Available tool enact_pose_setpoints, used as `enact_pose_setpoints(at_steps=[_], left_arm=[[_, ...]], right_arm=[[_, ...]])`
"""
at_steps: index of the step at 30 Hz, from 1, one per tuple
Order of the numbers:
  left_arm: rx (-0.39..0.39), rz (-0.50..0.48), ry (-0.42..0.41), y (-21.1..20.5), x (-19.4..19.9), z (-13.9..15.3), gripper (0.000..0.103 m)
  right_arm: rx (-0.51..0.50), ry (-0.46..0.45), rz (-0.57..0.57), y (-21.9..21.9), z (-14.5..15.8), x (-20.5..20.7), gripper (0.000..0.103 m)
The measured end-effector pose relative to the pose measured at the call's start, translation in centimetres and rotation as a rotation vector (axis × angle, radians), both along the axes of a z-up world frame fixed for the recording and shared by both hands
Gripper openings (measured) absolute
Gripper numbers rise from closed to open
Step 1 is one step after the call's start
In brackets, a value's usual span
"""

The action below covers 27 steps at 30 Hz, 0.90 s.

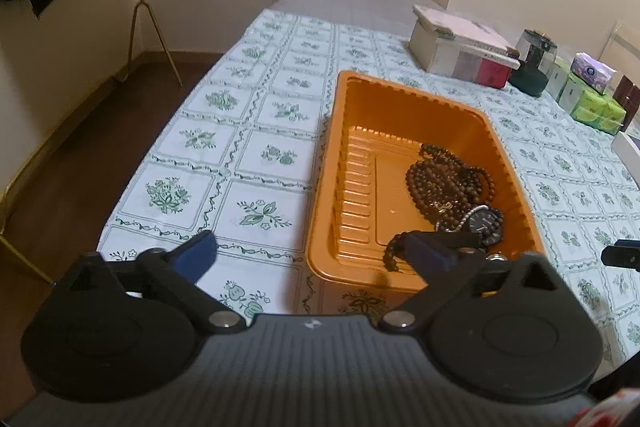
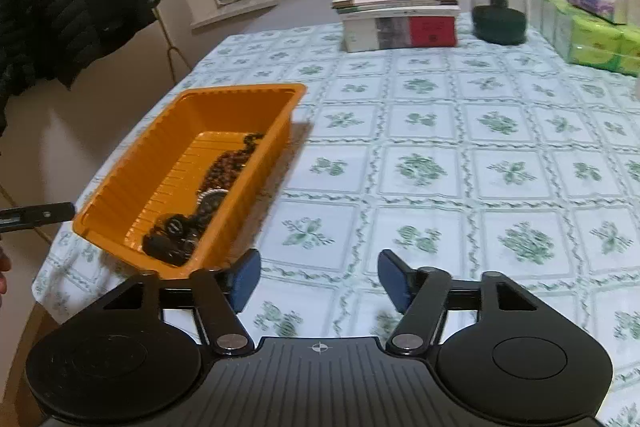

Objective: Organize jewelry
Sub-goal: 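Set the orange tray down on the table and open the left gripper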

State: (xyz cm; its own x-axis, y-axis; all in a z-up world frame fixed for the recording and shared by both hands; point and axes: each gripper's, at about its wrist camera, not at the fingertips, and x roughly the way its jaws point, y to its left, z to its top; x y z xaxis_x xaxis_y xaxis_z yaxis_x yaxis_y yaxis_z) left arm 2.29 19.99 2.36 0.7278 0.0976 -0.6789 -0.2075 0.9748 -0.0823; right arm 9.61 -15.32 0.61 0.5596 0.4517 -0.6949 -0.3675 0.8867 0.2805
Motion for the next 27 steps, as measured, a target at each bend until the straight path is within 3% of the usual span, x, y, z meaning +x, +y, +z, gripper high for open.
enact_pose_setpoints(at_steps=[6, 16, 27], left_arm=[[-0.002, -0.043, -0.021, -3.1, -1.5, 0.0, 0.103], [-0.05, -0.106, 0.028, -9.2, -2.1, -1.1, 0.102], [-0.024, -0.176, 0.119, -14.9, -2.0, -2.6, 0.102]], right_arm=[[-0.043, -0.003, -0.031, -1.0, 0.2, -1.3, 0.075], [-0.087, 0.031, -0.069, -1.8, -0.3, -3.9, 0.076], [-0.129, 0.076, -0.073, -1.7, -1.8, -5.9, 0.076]])
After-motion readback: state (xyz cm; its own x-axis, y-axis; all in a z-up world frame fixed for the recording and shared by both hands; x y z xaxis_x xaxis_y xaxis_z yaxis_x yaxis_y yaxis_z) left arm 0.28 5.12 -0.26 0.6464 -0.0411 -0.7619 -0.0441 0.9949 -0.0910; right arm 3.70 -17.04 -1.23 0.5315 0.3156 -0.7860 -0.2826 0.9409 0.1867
